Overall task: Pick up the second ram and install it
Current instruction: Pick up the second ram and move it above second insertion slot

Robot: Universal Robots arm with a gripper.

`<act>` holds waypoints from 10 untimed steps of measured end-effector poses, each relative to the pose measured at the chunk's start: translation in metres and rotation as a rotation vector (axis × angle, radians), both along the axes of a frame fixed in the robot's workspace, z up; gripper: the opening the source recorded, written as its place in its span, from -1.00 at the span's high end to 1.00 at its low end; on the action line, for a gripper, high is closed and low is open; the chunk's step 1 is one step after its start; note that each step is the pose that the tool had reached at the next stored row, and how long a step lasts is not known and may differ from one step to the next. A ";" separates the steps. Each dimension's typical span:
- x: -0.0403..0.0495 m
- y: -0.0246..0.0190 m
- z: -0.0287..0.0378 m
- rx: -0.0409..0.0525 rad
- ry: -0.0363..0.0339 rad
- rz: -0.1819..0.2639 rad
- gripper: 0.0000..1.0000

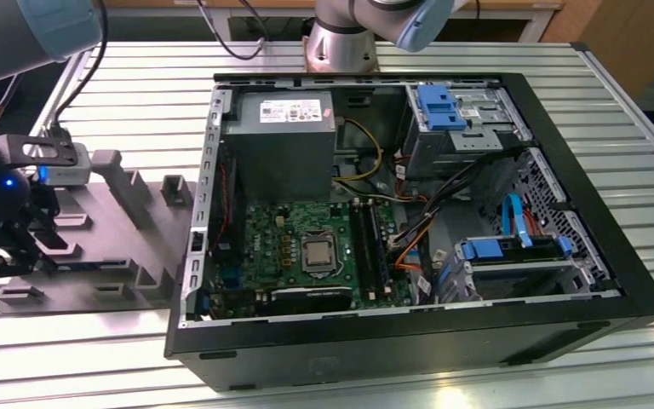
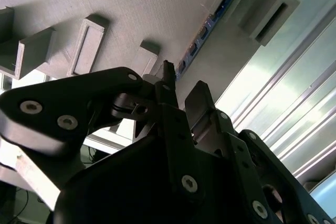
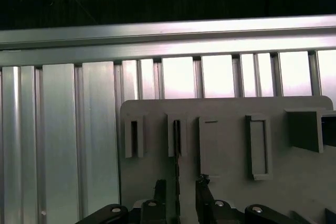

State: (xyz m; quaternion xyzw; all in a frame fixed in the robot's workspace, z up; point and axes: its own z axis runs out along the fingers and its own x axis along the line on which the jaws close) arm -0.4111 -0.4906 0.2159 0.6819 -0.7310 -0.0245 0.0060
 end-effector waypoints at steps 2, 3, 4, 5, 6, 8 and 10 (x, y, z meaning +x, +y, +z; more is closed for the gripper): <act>0.0000 0.0000 -0.0008 -0.0001 0.0001 0.007 0.29; 0.0000 0.0000 -0.0013 0.0000 0.0001 0.010 0.29; 0.0000 0.0000 -0.0018 -0.0001 0.0001 0.013 0.29; 0.0000 0.0000 -0.0023 -0.0001 0.0001 0.016 0.29; 0.0000 0.0000 -0.0030 -0.0001 0.0001 0.019 0.29; 0.0000 0.0000 -0.0043 -0.0001 0.0001 0.025 0.29; 0.0000 0.0000 -0.0056 -0.0001 0.0001 0.030 0.29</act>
